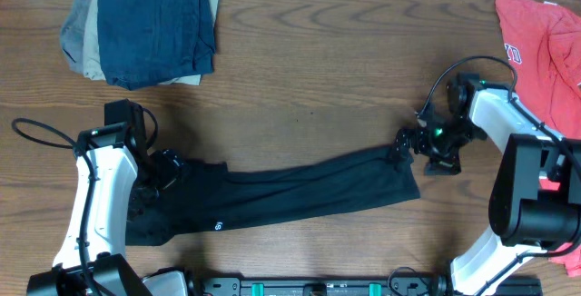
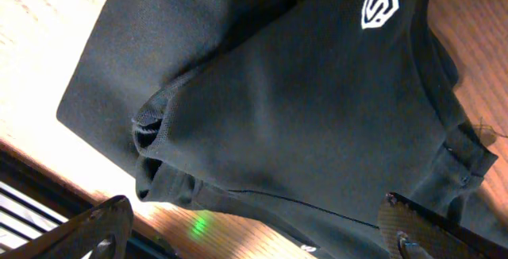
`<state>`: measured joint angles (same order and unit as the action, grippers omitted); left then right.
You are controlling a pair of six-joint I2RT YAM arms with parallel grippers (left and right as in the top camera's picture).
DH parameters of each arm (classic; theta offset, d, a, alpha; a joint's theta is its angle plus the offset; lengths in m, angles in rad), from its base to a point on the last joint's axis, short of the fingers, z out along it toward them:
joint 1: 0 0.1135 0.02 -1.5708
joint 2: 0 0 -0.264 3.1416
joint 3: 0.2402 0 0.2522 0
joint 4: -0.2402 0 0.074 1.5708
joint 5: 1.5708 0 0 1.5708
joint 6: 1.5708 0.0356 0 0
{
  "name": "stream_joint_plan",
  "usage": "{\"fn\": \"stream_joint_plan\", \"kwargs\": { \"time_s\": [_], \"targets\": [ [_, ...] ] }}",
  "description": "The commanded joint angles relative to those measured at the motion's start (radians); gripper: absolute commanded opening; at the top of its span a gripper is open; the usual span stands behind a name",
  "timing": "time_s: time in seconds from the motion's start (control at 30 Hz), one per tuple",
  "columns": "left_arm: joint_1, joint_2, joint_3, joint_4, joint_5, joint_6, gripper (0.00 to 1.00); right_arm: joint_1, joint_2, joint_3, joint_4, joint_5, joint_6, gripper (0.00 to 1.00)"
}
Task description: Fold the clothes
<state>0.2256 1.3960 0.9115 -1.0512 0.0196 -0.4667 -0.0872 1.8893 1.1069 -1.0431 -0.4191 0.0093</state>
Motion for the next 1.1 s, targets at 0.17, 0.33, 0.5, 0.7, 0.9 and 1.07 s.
{"fn": "stream_joint_plan", "kwargs": {
  "time_s": [0.17,0.33,0.5,0.7,0.9,1.07],
  "targets": [
    [0.003,-0.003,0.015,-0.006,-0.001,0.006,1.00,0.062,0.031,-0.102,0.037,-0.109,-0.086,0.99],
    [0.003,-0.003,0.014,-0.006,-0.001,0.006,1.00,0.062,0.031,-0.102,0.039,-0.109,-0.086,0.99],
    [0.003,-0.003,0.013,-0.006,-0.001,0.006,1.00,0.062,0.031,-0.102,0.039,-0.105,-0.086,0.96],
    [0.003,-0.003,0.009,-0.006,-0.001,0.006,1.00,0.063,0.031,-0.102,0.050,-0.079,-0.086,0.45],
    [0.003,-0.003,0.009,-0.006,-0.001,0.006,1.00,0.062,0.030,-0.101,0.066,-0.082,-0.065,0.01],
    [0.003,-0.003,0.009,-0.006,-0.001,0.006,1.00,0.054,0.030,-0.080,0.063,-0.059,-0.027,0.01]
  ]
}}
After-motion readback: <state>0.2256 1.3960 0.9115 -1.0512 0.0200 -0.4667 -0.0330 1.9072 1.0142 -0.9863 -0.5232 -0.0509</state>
